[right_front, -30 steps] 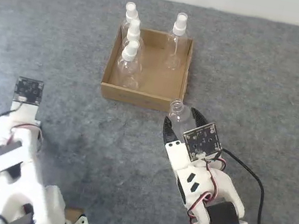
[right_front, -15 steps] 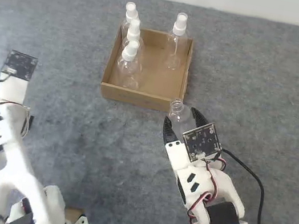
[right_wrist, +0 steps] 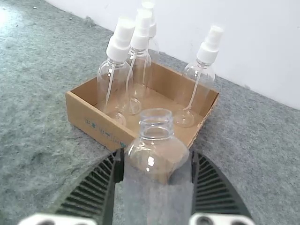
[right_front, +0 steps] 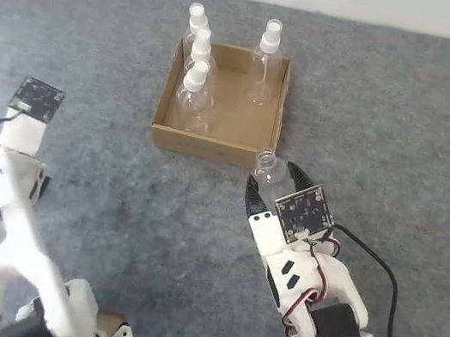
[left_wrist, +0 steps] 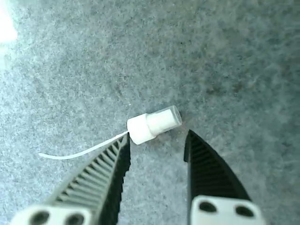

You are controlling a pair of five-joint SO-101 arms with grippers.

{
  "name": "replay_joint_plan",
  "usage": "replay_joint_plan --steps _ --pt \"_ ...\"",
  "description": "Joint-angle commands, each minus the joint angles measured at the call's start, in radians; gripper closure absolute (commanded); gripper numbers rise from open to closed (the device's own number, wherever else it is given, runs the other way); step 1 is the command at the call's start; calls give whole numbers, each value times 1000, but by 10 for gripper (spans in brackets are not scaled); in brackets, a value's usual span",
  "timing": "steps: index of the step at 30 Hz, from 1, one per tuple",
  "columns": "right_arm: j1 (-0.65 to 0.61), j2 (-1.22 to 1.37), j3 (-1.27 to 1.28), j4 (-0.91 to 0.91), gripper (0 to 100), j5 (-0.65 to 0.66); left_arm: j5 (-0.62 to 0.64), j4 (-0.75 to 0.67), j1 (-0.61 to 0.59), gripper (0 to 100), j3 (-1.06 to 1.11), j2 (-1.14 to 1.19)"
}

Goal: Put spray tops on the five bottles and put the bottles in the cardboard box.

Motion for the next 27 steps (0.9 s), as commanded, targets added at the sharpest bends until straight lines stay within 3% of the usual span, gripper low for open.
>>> replay_joint_plan --steps 1,6,15,22,27 --pt "-1 -22 -9 -10 892 21 -52 120 -3 829 -211 180" --pt "-1 -22 -9 -10 891 21 -285 249 -2 829 -367 368" --pt "-1 -22 -9 -10 890 21 -531 255 -46 827 -562 591" --pt "-2 -22 -9 -10 890 21 -643 250 -60 827 -579 690" --pt "-4 -22 -9 -10 890 21 -651 247 -55 830 -576 730"
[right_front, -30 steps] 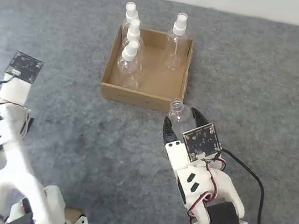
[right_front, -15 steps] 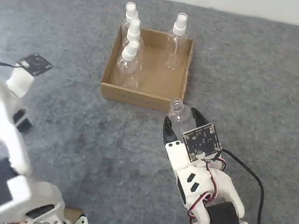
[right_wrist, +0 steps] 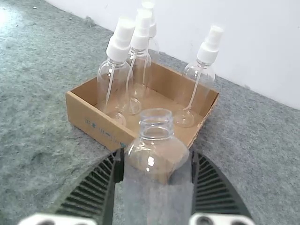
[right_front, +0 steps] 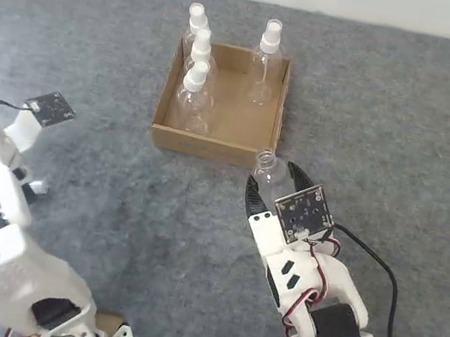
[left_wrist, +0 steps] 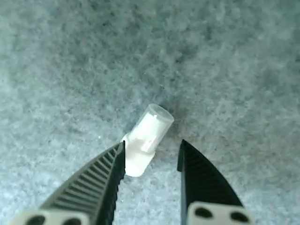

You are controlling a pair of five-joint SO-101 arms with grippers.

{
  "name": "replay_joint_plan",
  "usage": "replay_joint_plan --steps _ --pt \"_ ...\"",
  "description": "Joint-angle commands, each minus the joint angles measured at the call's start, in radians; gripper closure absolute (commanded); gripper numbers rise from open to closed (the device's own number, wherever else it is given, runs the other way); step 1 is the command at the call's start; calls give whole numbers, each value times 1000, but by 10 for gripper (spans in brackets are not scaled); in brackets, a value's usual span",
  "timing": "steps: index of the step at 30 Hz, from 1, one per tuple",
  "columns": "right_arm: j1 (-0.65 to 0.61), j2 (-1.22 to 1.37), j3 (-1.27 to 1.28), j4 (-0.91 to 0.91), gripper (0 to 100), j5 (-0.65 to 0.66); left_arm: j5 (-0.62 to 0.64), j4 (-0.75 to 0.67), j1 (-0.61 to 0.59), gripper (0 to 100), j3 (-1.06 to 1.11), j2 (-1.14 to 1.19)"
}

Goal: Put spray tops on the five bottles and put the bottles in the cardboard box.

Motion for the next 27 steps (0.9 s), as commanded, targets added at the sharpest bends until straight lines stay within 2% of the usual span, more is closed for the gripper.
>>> replay_joint_plan --steps 1,11,16,23,27 --pt "-4 -22 -9 -10 890 21 -14 9 3 830 -44 20" --pt "-4 -22 -9 -10 890 21 -6 -83 3 833 -42 109" --pt "-4 -21 -9 -10 890 21 -5 -80 25 882 -44 114" --pt "-4 -21 -9 -10 890 21 146 -86 71 801 -47 115" --pt "-4 -22 -9 -10 890 21 170 -87 91 791 -47 117"
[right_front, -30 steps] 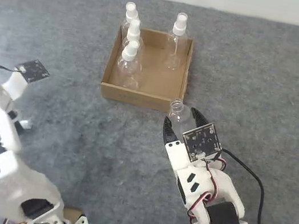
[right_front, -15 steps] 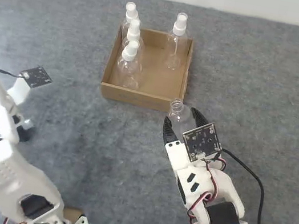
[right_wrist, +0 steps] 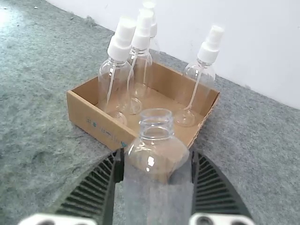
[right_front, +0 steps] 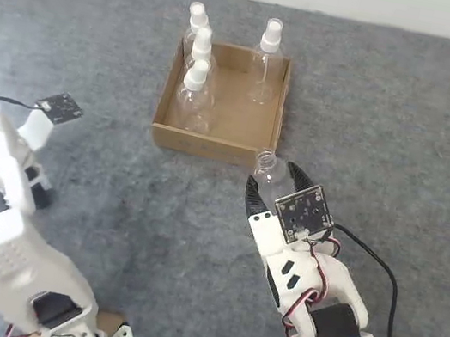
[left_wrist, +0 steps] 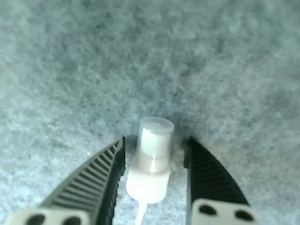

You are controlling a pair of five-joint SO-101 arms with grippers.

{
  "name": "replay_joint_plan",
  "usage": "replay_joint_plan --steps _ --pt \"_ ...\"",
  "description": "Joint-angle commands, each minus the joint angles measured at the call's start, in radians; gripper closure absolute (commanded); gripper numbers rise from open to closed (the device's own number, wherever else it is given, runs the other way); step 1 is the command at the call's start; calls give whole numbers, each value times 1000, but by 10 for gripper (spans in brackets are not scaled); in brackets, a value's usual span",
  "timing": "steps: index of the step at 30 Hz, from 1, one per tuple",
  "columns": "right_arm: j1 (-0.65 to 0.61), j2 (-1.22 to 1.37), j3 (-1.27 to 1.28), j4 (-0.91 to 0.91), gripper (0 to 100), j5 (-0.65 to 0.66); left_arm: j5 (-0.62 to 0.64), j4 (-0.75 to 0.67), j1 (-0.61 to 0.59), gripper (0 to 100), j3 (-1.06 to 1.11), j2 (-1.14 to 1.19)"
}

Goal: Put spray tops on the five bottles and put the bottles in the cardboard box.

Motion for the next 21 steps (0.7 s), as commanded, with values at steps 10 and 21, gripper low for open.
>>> replay_joint_plan --steps 10,21 --pt "-1 -24 -11 -10 890 21 37 -28 34 915 -30 11" --pt "-1 -24 -11 -10 890 21 41 -15 48 989 -33 0"
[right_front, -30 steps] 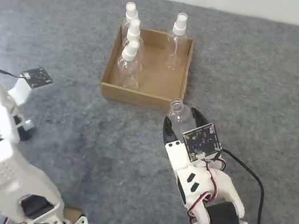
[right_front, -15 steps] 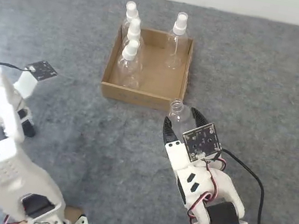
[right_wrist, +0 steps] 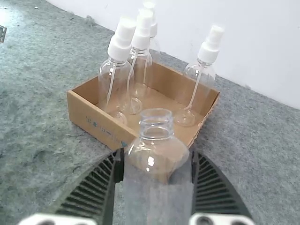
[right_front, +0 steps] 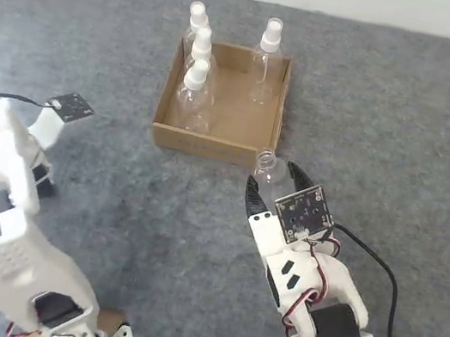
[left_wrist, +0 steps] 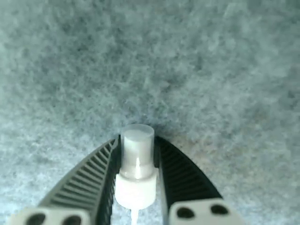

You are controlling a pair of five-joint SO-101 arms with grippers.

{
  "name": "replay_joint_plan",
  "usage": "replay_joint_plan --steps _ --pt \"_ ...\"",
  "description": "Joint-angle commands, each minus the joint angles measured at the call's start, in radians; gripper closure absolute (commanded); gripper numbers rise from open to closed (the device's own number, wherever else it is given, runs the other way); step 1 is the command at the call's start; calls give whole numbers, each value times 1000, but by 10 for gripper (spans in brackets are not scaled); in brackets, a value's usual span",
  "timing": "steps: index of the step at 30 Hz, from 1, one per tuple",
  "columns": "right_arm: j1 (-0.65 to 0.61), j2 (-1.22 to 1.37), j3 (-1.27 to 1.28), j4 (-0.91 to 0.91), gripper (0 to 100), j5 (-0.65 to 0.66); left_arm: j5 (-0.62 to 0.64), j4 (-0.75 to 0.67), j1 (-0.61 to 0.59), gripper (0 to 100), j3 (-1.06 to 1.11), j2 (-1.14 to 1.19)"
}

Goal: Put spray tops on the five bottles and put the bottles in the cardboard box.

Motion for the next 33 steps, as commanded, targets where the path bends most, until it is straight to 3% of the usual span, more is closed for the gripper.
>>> replay_joint_plan --steps 1,33 --pt "-1 -24 -11 -10 890 21 14 2 9 989 -35 -9" --pt "-1 -24 -11 -10 890 23 15 408 5 988 -59 -287"
